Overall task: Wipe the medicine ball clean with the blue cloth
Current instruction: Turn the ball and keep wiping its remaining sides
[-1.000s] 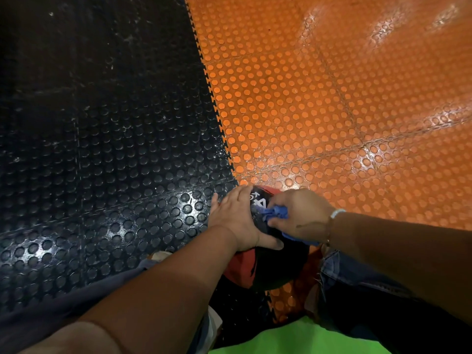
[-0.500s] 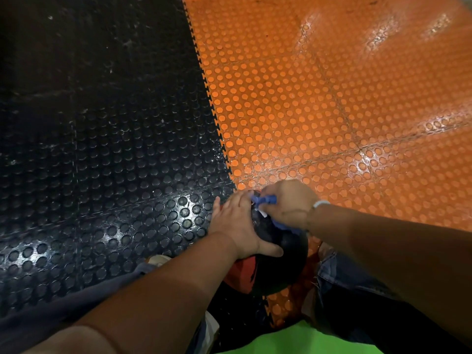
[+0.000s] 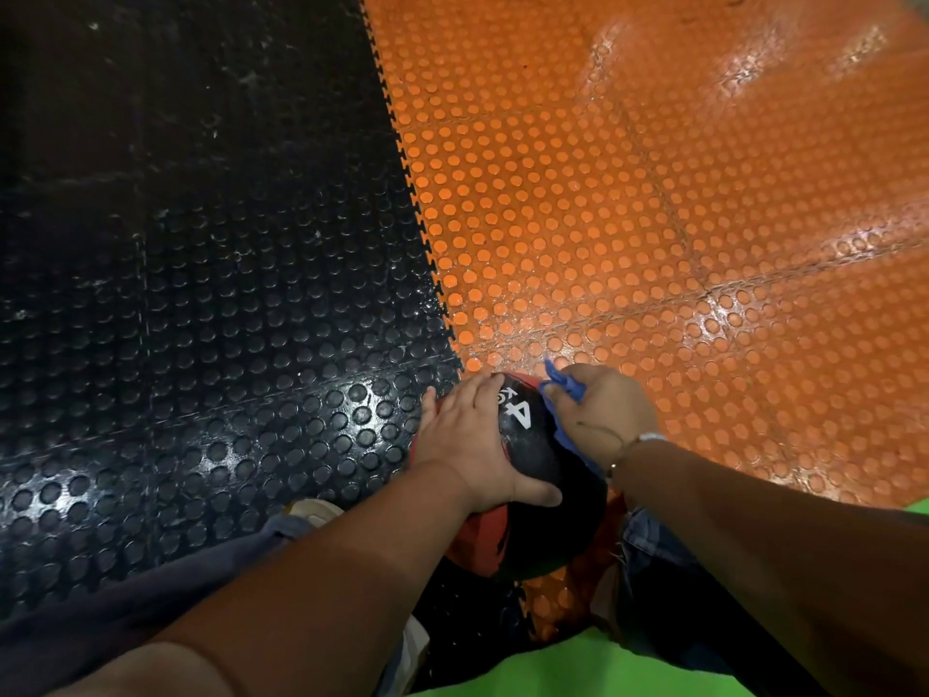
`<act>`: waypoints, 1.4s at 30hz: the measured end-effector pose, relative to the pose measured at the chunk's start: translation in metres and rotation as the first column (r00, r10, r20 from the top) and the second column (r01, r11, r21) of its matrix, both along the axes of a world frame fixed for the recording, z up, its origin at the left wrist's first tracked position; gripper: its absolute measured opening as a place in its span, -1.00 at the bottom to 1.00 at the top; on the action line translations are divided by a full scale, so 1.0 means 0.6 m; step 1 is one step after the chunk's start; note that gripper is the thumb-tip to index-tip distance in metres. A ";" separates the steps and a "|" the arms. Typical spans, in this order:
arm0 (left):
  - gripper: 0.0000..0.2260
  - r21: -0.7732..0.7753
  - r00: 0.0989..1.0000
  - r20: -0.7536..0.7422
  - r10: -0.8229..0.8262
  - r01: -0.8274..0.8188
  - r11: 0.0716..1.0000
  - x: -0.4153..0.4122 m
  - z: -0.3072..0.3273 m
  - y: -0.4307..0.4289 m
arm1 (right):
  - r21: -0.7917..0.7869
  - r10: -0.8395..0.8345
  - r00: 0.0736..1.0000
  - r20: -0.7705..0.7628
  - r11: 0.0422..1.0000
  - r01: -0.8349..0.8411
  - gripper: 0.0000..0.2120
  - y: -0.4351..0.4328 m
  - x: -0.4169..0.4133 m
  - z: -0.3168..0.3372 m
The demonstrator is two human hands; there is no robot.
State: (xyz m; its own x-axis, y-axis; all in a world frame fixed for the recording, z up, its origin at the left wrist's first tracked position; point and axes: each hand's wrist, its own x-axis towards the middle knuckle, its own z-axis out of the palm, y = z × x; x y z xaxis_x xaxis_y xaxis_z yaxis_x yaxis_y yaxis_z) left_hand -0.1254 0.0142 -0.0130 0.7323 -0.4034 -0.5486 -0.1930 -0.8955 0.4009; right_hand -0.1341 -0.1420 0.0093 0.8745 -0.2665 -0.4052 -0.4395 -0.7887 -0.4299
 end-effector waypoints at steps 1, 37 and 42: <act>0.25 0.004 1.000 -0.002 -0.007 0.007 1.000 -0.001 0.002 0.001 | 0.004 -0.023 0.999 -0.024 1.000 0.024 -0.79 0.002 -0.002 -0.003; -0.53 -0.207 0.936 0.275 0.217 -0.163 0.965 0.005 0.004 0.035 | 0.230 -0.033 0.995 -0.098 0.972 0.055 -0.60 0.042 -0.015 -0.058; -0.66 -0.050 0.824 0.092 0.559 -0.557 0.829 0.049 -0.014 0.039 | 0.198 -0.015 0.990 -0.141 0.979 0.043 -0.57 0.037 -0.012 -0.051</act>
